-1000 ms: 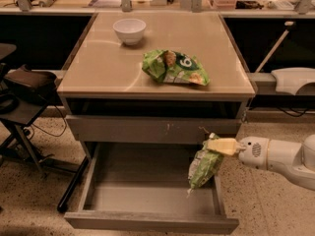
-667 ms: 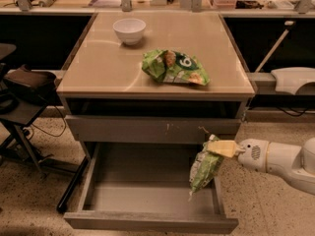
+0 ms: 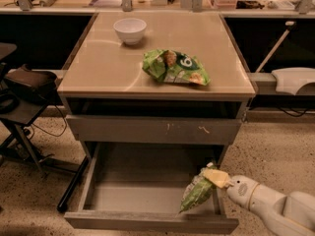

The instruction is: Place green jalapeno chip bag into middle drawer

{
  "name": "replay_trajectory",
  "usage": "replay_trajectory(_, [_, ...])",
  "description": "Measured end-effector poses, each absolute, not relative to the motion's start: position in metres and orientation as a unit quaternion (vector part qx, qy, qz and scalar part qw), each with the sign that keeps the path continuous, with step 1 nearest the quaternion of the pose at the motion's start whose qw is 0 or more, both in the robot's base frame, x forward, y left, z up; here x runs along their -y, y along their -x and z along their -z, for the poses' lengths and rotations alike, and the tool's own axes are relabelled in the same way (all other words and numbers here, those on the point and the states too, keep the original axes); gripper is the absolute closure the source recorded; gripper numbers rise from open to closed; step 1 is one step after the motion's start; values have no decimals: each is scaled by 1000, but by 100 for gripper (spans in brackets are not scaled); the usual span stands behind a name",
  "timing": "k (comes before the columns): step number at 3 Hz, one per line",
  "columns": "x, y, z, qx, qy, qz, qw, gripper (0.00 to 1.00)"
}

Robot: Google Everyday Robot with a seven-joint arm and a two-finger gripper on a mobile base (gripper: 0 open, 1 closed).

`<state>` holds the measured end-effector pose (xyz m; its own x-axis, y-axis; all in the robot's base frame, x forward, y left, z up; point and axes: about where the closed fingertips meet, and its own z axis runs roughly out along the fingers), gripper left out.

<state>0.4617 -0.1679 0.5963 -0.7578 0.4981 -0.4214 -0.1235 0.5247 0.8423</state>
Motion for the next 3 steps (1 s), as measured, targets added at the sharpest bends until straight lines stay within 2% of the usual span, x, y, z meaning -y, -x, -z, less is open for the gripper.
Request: replay_trajectory(3, [141,-485,-574,-796,-140,-468,357,100])
